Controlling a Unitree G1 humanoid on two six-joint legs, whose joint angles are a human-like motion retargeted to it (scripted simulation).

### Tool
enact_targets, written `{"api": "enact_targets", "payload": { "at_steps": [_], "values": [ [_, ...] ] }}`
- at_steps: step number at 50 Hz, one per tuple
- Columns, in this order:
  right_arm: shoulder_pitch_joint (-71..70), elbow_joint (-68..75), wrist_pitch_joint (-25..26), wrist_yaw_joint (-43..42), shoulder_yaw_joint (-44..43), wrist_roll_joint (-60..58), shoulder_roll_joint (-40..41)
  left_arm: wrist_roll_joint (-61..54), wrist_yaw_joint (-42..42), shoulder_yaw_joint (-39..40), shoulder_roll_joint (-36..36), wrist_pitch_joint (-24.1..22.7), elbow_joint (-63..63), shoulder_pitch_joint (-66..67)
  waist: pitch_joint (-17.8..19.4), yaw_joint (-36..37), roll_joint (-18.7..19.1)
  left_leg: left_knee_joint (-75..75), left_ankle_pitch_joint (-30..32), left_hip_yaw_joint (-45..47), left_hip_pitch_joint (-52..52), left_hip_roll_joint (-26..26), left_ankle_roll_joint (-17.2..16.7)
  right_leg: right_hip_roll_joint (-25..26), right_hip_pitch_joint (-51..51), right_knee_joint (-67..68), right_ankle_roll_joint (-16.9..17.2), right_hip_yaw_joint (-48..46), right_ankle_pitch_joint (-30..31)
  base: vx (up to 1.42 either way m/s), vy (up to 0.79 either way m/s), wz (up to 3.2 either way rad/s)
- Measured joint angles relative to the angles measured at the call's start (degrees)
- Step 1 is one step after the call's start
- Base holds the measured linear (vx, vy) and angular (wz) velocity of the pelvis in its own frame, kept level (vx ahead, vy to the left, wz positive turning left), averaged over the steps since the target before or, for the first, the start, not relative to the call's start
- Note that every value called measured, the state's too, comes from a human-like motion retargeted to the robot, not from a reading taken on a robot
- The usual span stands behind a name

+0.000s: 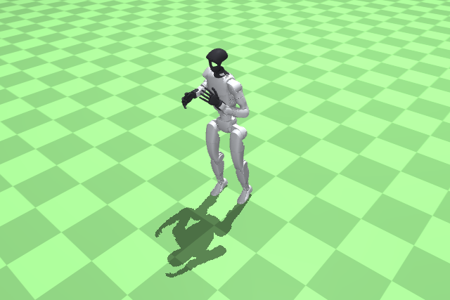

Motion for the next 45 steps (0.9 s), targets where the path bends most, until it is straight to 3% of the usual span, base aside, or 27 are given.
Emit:
{"api": "enact_targets", "payload": {
  "at_steps": [3, 5, 7, 10, 11, 13, 15, 18, 21, 23, 25, 27, 30, 33, 36, 38, 40, 43, 45],
  "values": [
    [-5.77, 5.1, 0.59, 0.28, 2.93, -1.42, 3.47, -2.16, -7.56, -0.84, 0.8, 0.71, 8.33, 6.92, 0.24, 3.32, -2.74, 29.26, -10.93, -0.65, -11.52, -2.34, 3.35, -5.23, 2.63, -2.65, 0.26, -6.73, -5.39, -0.02, -0.06, -0.07],
    [-12.6, 10.14, 0.4, -1.64, 6.85, -0.82, 5.67, -3.37, -8.84, -2.08, 1.44, 0.74, 15.53, 9.49, 2.78, 6.62, -2.26, 49.92, -17.11, -1.39, -18.29, -1.48, 3.04, -5.6, 5.0, -3.14, -1.28, -7.39, -13.67, -0.05, -0.04, -0.54],
    [-21.82, 13.52, -1.28, -4.76, 12.12, -1.3, 7.32, -4.58, -6.22, -3.01, 0.99, 0.01, 20.69, 13.57, 6.31, 10.49, -0.81, 65.39, -21.23, 0.14, -20.75, 2.62, 2.18, -4.31, 4.27, 3.5, -2.42, -4.94, -22.1, -0.05, -0.04, -1.17],
    [-42.54, 13.0, -2.05, -7.22, 19.19, -4.87, 6.66, -8.22, -5.07, 0.71, 0.61, 0.41, 19.89, 19.96, 12.15, 11.54, 1.2, 77.38, -25.65, -0.21, -21.08, 6.94, 5.3, -1.22, 3.75, 10.1, -7.72, -1.24, -26.79, -0.09, -0.06, -0.96],
    [-47.57, 10.85, -2.46, -7.21, 20.35, -6.37, 6.79, -8.8, -5.14, 2.77, 1.91, 0.04, 16.83, 22.76, 11.33, 11.21, 0.68, 77.86, -26.2, -0.38, -22.0, 7.0, 5.88, -1.16, 1.04, 14.12, -6.02, -1.3, -27.08, 0.04, -0.05, -0.45],
    [-53.82, 6.11, -3.19, -7.94, 21.78, -7.54, 6.49, -11.36, -5.26, 5.08, 5.28, -0.49, 11.49, 26.38, 8.66, 10.84, -0.47, 74.5, -25.95, -1.09, -22.84, 5.34, 6.54, -1.72, 0.7, 12.0, -4.83, -1.22, -24.84, 0.12, -0.02, 0.18],
    [-54.04, 1.83, -3.64, -8.7, 22.6, -7.19, 6.19, -13.78, -5.68, 5.6, 9.31, -0.91, 8.15, 27.45, 4.6, 11.31, -2.41, 64.41, -24.38, -1.57, -21.51, 2.4, 6.67, -3.05, 2.6, 4.85, -1.84, -1.72, -18.31, 0.19, 0.01, 0.48],
    [-48.3, -0.52, -2.37, -6.34, 23.68, -7.12, 5.45, -15.1, -6.45, 5.49, 11.82, -0.91, 8.3, 27.5, -1.17, 11.89, -5.89, 37.41, -19.78, -0.48, -13.96, -1.1, 6.1, -4.49, 4.13, -3.47, 2.3, -0.84, -5.35, 0.18, 0.04, 0.15],
    [-42.22, 1.01, -1.3, -2.57, 25.66, -7.79, 4.55, -12.14, -4.74, 5.29, 8.54, -0.73, 11.02, 26.37, -3.95, 10.73, -4.47, 9.65, -10.52, -1.83, -4.62, -1.14, 1.98, -1.43, 4.41, -5.27, 3.3, -0.14, 0.67, 0.1, 0.07, -0.26],
    [-38.58, 3.09, -1.72, -0.85, 26.73, -8.12, 3.93, -8.08, -2.74, 3.93, 4.5, -0.96, 13.66, 22.79, -2.98, 8.66, -1.12, -0.73, -3.98, -3.75, -0.19, 1.04, -1.63, 1.84, 5.36, -2.52, 0.73, -2.65, -1.42, -0.01, 0.07, 0.08],
    [-35.15, 6.02, -3.59, 0.33, 26.48, -8.67, 2.69, -2.5, 0.96, 1.0, -0.3, -2.59, 17.11, 15.73, 0.03, 6.18, 3.26, -3.56, -4.04, -4.47, 2.84, 5.14, -4.35, 4.46, 3.45, 10.48, -3.07, -9.04, -8.95, -0.09, 0.09, 0.45],
    [-31.73, 9.91, -4.65, -1.26, 24.58, -10.46, 1.64, 4.6, 8.23, -2.99, -4.47, -3.72, 19.54, 4.76, 2.05, 4.56, 5.24, -0.67, -12.63, -5.43, 2.14, 7.38, -2.9, 2.51, -4.74, 33.67, -5.68, -14.03, -18.23, -0.16, 0.1, 0.62],
    [-24.16, 14.51, -4.28, -5.69, 17.8, -11.83, 1.32, 14.12, 16.95, -7.01, -9.16, -1.78, 18.21, -15.85, 2.84, 4.09, 4.74, 10.18, -24.53, -9.33, -4.93, 5.35, 2.84, -2.26, -15.96, 58.53, -6.78, -12.96, -26.01, -0.17, 0.07, 0.88],
    [-16.1, 13.61, -4.65, -5.63, 11.01, -12.46, 1.43, 25.56, 18.78, -4.79, -11.15, 1.14, 13.55, -32.1, 2.04, 5.93, 4.89, 18.0, -25.87, -10.63, -11.73, 4.26, 2.41, -2.39, -20.52, 63.2, -6.5, -9.73, -26.88, -0.08, -0.01, 0.54],
    [-14.81, 10.12, -5.16, -3.66, 11.06, -12.0, -1.44, 28.27, 21.1, -2.34, -9.47, 1.35, 7.93, -33.5, 0.52, 5.9, 6.73, 8.98, -19.01, -10.15, -8.8, 5.91, -0.79, 0.06, -16.39, 49.85, -6.29, -9.58, -24.29, 0.04, -0.05, -0.02],
    [-17.35, 7.87, -3.35, -2.28, 12.33, -9.48, -2.73, 18.49, 19.42, -0.97, -6.41, -0.39, 4.8, -26.45, -0.34, 4.53, 8.04, 0.68, -11.2, -10.28, -5.0, 6.62, -2.44, 1.58, -9.0, 32.28, -5.25, -11.31, -19.64, 0.08, -0.12, 0.11],
    [-21.17, 6.16, -0.14, -1.7, 12.7, -6.63, -0.42, 3.94, 12.89, 0.12, -1.87, -1.37, 3.94, -16.02, -1.39, 4.32, 7.07, -4.85, -3.54, -10.36, -2.79, 5.08, -3.26, 1.59, -1.25, 13.1, -3.1, -12.44, -12.59, 0.05, -0.16, -0.03],
    [-31.21, 3.53, 1.21, -5.4, 12.11, -7.39, 8.49, -8.7, 4.79, 0.81, 7.19, -0.65, 8.23, 0.33, -2.51, 8.19, 2.39, -4.69, -0.12, -5.68, -2.49, 0.99, -0.48, -1.55, 3.4, -0.75, 0.31, -11.33, -4.18, -0.03, -0.18, -0.71],
    [-42.2, 1.38, -0.35, -10.64, 11.71, -10.07, 14.67, -10.17, 4.0, 1.3, 14.0, -0.57, 13.76, 9.54, -1.55, 11.58, -1.5, 7.81, -5.84, -0.65, -6.22, -1.42, 4.25, -5.6, 5.07, -3.92, 1.59, -11.36, -4.58, -0.11, -0.18, -1.06]
  ]
}}
